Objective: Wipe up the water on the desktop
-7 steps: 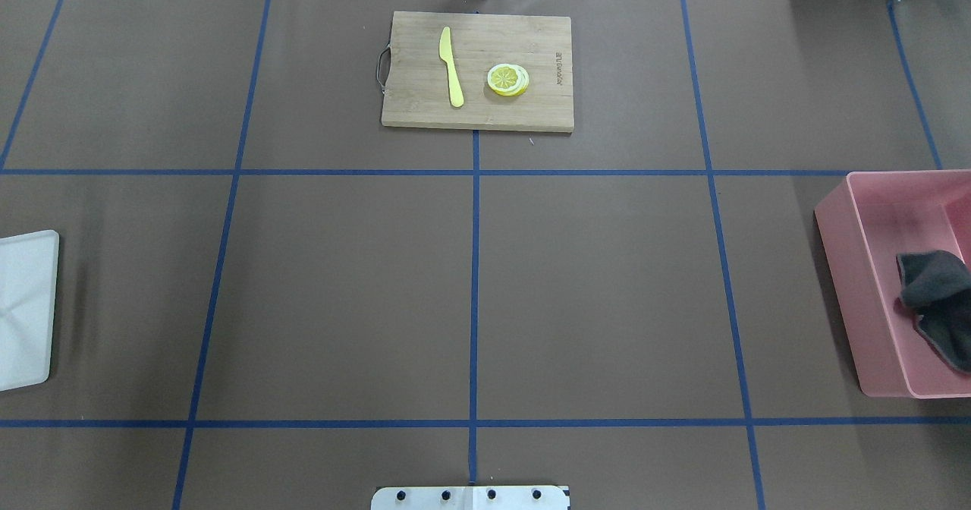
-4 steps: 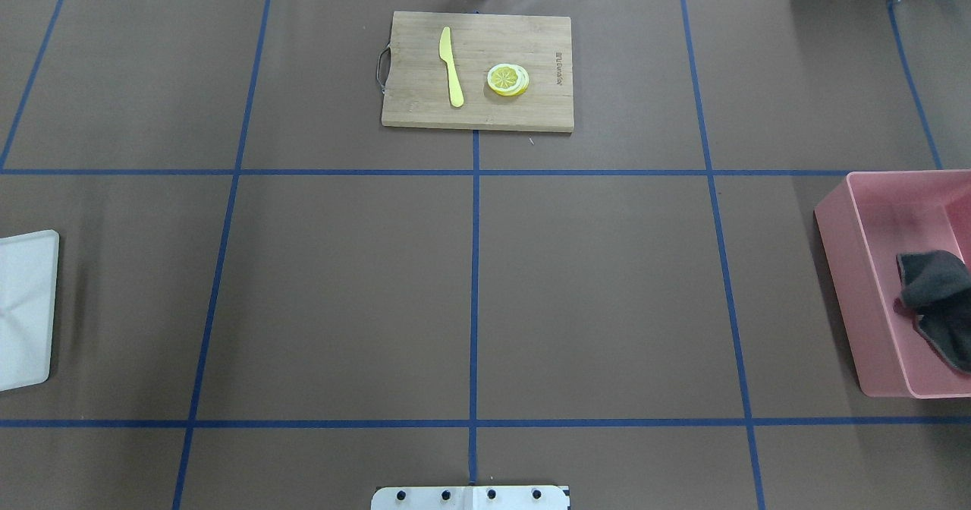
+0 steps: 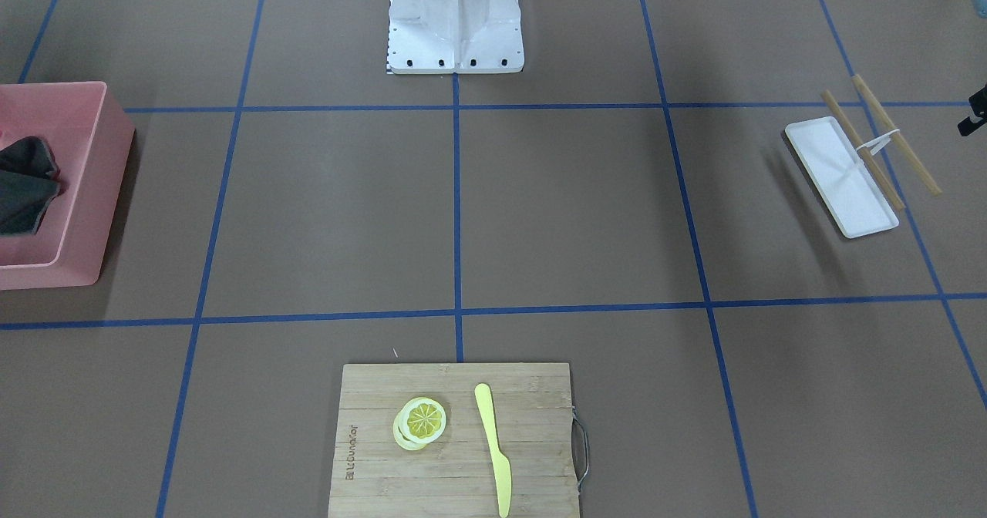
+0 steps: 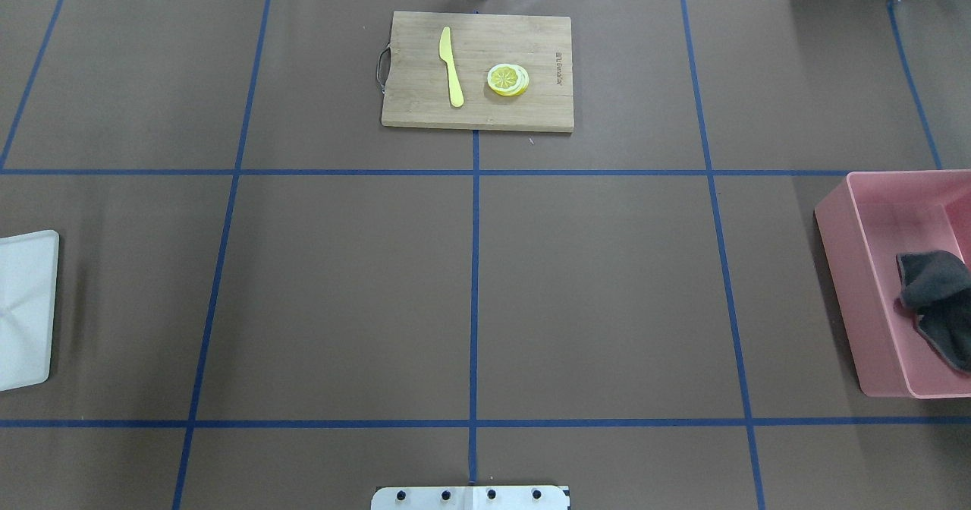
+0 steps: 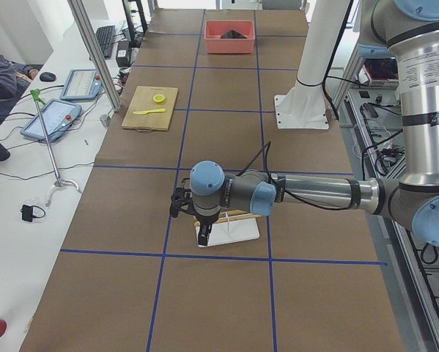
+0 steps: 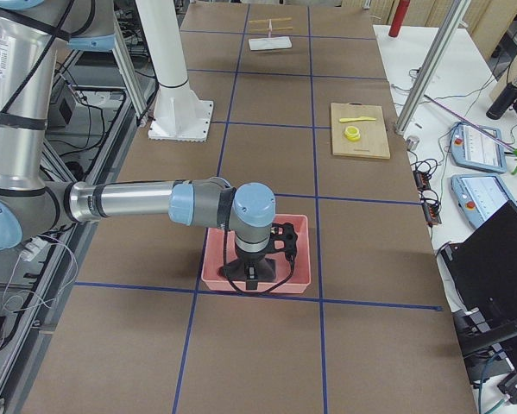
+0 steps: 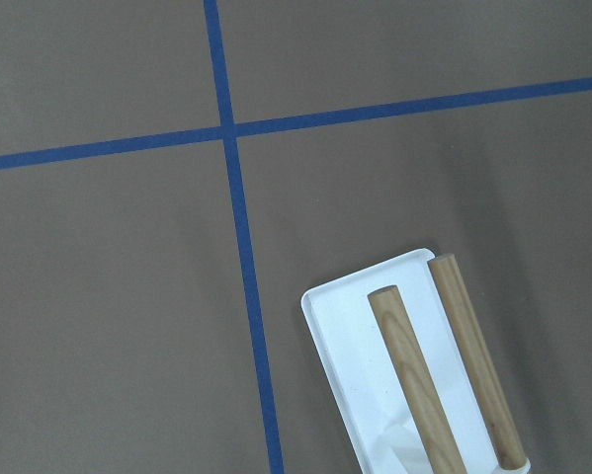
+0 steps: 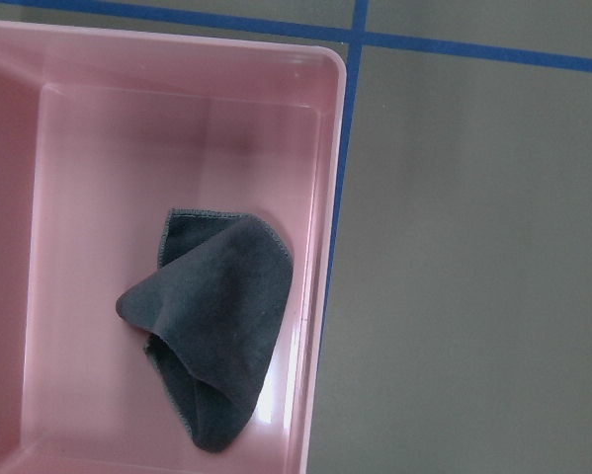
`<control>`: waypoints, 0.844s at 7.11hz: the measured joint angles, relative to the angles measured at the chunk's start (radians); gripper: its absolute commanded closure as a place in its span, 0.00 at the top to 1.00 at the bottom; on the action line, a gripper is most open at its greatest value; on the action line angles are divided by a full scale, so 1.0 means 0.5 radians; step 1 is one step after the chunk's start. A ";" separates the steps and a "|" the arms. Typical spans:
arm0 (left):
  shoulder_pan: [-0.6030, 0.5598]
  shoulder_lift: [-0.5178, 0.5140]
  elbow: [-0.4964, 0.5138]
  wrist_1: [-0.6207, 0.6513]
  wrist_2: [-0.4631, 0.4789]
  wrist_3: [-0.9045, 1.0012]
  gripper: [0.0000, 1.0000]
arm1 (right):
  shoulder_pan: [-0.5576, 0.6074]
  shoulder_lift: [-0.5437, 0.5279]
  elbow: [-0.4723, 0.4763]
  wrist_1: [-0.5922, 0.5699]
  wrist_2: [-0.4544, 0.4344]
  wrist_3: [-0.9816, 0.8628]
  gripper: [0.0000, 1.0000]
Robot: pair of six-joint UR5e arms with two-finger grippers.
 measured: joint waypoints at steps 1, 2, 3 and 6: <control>0.000 -0.001 0.006 0.000 0.003 0.001 0.98 | 0.000 0.002 -0.002 0.000 0.010 0.000 1.00; 0.001 0.000 0.013 -0.002 0.006 0.001 0.98 | 0.000 0.006 -0.002 0.000 0.016 0.000 1.00; 0.001 0.000 0.015 -0.002 0.005 0.001 0.98 | 0.000 0.009 -0.003 0.000 0.018 0.000 1.00; 0.001 0.002 0.010 -0.005 -0.003 0.000 0.98 | 0.000 0.012 -0.004 0.000 0.034 0.000 1.00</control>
